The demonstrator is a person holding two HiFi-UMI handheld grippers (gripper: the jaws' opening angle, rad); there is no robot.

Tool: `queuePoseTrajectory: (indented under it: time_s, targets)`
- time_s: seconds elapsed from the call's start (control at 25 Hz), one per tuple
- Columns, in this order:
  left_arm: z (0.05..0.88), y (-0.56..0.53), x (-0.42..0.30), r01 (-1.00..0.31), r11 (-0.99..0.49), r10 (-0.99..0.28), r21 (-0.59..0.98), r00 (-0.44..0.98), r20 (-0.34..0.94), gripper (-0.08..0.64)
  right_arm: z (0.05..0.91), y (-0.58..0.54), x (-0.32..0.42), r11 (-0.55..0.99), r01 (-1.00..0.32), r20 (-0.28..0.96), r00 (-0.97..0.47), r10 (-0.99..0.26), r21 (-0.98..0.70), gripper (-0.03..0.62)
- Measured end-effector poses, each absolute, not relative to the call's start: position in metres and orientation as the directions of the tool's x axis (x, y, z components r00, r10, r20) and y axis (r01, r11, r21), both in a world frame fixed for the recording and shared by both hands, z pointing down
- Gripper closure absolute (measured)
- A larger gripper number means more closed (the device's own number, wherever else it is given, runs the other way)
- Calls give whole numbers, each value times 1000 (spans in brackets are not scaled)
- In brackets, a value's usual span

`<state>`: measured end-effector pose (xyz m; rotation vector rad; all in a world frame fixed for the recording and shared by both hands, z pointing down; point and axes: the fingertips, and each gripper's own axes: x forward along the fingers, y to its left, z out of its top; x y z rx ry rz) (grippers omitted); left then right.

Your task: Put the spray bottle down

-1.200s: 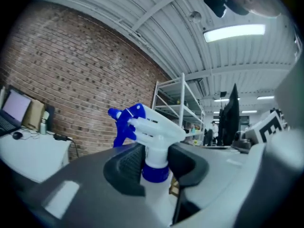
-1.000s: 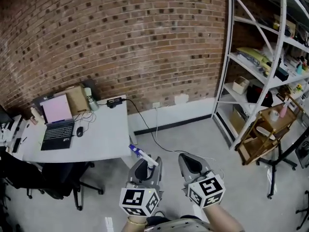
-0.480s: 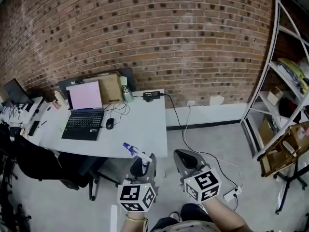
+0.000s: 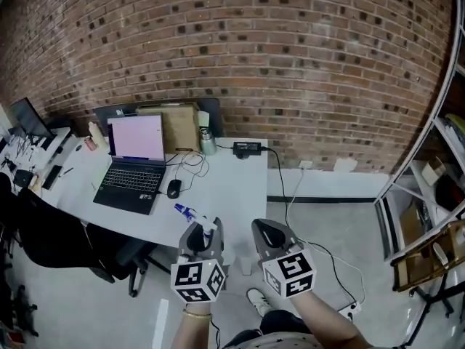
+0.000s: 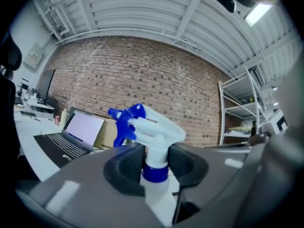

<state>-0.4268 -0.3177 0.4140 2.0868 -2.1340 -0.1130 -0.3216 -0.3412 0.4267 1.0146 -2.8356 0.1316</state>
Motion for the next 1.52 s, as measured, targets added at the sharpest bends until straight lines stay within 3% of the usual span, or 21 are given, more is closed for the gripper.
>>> queuePoseTrajectory:
  time_s: [0.72, 1.28, 1.52]
  targets:
    - [440, -433, -461, -995, 73, -997, 73, -70, 44, 426, 451, -430, -347, 782, -617, 189, -781, -595, -90, 595]
    - [444, -404, -457, -996, 52, -990, 69, -42, 135, 369, 443, -403, -354, 800, -593, 172, -801, -574, -92, 595]
    - [435, -349, -442, -992, 77, -991, 98, -65, 117, 428, 438, -370, -351, 803, -589, 157, -805, -572, -92, 597]
